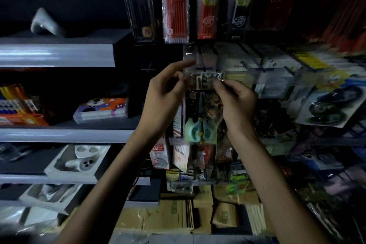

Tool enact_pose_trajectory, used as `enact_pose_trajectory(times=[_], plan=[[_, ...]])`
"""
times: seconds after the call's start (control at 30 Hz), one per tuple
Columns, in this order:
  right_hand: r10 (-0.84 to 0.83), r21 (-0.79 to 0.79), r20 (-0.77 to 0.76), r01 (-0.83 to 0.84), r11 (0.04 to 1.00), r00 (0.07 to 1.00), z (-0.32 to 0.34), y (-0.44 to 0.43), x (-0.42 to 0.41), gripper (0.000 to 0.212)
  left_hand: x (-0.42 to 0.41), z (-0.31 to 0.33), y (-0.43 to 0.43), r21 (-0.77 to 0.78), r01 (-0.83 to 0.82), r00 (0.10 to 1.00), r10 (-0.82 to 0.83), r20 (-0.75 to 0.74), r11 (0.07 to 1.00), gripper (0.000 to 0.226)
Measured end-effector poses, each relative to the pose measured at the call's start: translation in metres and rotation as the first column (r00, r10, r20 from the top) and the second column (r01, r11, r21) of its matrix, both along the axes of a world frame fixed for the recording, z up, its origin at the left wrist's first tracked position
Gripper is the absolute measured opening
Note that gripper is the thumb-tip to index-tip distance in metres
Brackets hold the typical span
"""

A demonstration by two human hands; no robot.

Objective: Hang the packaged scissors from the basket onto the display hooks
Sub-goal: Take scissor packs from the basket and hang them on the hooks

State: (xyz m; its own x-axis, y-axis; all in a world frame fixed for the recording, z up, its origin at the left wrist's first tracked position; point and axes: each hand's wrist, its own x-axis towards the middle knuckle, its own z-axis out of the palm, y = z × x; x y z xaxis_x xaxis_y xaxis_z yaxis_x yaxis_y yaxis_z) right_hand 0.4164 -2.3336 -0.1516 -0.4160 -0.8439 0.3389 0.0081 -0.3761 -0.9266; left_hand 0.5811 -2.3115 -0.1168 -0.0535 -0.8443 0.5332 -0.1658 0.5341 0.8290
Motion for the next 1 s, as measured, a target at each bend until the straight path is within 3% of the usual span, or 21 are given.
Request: enact_pose_trajectory(times=[0.13,0.33,0.57,1.0], plan=[[-0.013,-0.040,-0.010,0.013,0.999,1.000,0.005,-0.005,0.002,0.009,0.004,-0.009,0.000,-0.092,-0.072,0.978,0.089,0.186,0.993,0.045],[-0.023,-0.022,-0.044,0.022,1.000,0.999,0.006,-0.016,0.004,0.022,0.007,-0.015,0.006,-0.122,-0.121,0.956,0.148,0.251,0.985,0.056],[-0.043,-0.012,-0.037,0.042,0.999,0.998,0.006,-0.023,0.007,0.024,0.009,-0.020,0.008,-0.119,-0.146,0.949,0.173,0.265,0.982,0.058],[-0.123,0.027,-0.077,0.125,0.992,0.989,-0.004,-0.040,0.011,0.009,0.004,-0.027,0.001,-0.077,-0.081,0.982,0.093,0.166,0.994,0.055]])
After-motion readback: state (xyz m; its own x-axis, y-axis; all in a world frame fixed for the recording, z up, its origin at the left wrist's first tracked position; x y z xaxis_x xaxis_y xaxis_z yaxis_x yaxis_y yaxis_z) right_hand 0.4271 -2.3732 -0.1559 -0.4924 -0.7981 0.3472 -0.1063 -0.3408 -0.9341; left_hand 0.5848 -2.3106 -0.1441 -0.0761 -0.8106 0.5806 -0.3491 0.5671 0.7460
